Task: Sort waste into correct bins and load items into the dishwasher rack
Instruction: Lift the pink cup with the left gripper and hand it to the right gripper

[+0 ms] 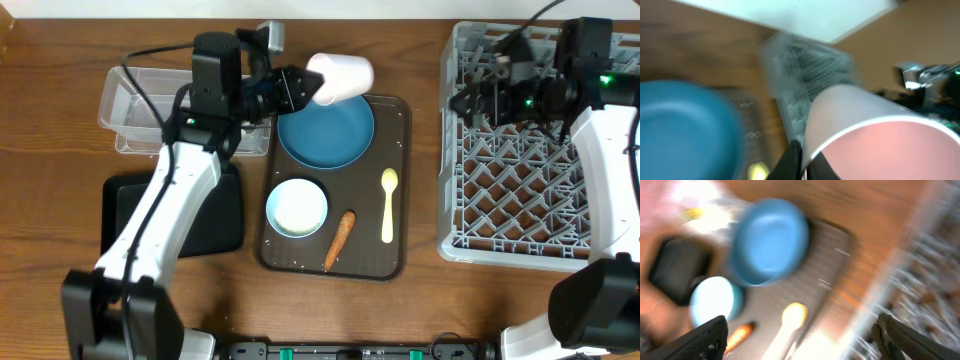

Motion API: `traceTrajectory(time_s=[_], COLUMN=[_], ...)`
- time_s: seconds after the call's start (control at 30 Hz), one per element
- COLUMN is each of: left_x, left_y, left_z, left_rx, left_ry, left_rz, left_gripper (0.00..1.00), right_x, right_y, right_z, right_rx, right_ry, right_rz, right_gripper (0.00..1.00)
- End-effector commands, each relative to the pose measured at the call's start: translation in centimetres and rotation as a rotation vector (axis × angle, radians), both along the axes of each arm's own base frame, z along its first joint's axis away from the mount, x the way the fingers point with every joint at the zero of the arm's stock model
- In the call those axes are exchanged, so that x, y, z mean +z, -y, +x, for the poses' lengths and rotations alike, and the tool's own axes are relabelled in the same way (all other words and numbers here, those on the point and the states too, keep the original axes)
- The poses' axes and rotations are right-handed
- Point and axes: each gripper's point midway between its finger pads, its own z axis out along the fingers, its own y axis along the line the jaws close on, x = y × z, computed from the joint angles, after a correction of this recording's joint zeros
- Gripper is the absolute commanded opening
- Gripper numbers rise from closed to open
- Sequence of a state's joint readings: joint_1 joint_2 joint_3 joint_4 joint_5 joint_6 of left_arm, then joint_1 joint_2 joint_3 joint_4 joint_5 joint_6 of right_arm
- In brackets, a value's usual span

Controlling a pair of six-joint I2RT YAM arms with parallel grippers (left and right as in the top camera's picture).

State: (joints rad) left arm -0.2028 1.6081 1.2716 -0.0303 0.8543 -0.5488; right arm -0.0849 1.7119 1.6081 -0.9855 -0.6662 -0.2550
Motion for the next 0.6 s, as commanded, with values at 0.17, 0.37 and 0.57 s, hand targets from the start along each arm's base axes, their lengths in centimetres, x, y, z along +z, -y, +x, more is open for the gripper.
traceTrajectory(time_s=[0.17, 0.37, 0.57], left_x=[0.7, 2.0, 2.1], left_y=[3.4, 3.6, 3.9], left_z=[-4.4, -5.9, -6.4], left_rx=[-0.397, -0.515, -0.544], left_ry=[-0.105, -0.048, -0.048], left_rz=[-0.226, -0.265, -0.272], left_gripper=[0.06, 0.07, 0.06], right_x=[5.4, 6.0, 7.4], right_y=[-10.3, -12.9, -14.7], right_z=[-4.4, -5.5, -6.0], right_rx=[0.586, 0.693, 0.763], right_ry=[0.340, 0.411, 0.493], right_rz=[0.298, 0.313, 0.367], right_gripper=[0.96, 0.96, 0.94])
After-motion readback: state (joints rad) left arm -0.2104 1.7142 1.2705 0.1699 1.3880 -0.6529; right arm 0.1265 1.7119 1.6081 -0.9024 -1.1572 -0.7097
